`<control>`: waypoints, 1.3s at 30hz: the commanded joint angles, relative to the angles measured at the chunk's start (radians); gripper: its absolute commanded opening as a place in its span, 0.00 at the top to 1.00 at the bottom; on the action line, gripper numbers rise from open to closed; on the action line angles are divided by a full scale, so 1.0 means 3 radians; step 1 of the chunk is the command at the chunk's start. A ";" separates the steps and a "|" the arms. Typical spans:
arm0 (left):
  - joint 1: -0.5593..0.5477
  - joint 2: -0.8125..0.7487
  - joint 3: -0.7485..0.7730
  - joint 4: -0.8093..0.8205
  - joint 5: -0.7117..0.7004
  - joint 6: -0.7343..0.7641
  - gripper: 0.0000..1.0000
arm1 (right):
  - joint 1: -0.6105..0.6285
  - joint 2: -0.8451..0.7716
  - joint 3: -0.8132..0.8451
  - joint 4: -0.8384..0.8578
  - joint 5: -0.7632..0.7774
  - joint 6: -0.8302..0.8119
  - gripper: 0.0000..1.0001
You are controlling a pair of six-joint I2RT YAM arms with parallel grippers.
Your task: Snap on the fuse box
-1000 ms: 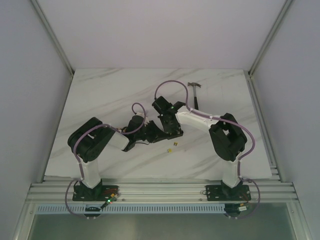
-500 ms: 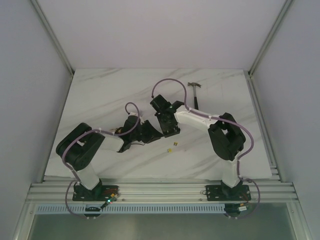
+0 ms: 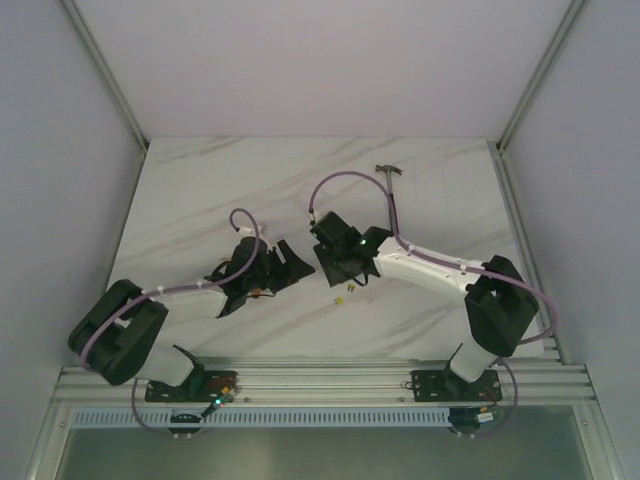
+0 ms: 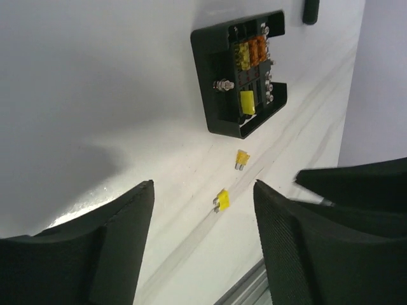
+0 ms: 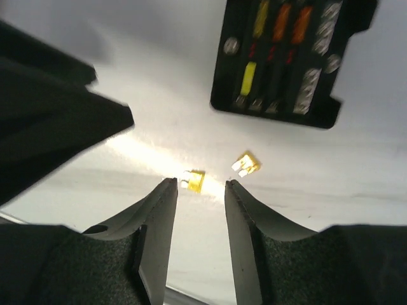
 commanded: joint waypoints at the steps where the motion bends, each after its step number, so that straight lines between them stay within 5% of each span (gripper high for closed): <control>1: 0.0009 -0.0378 -0.0074 -0.0381 -0.0359 0.0194 0.23 | 0.0192 0.0043 -0.0252 0.0015 0.0086 0.0135 0.56; 12: 0.0014 -0.0856 -0.0123 -0.0925 -0.0775 0.0271 0.00 | 0.0256 0.0379 -0.0364 0.0556 -0.0024 0.0176 0.57; 20: 0.0023 -0.1133 -0.0122 -0.1274 -0.1108 0.0326 0.00 | 0.0256 0.0571 -0.0348 0.0595 -0.0211 0.0185 0.57; 39: 0.0019 -0.0924 0.0001 -0.1298 -0.1097 0.0357 0.00 | 0.0316 0.0361 -0.0625 0.0121 -0.0229 0.0307 0.62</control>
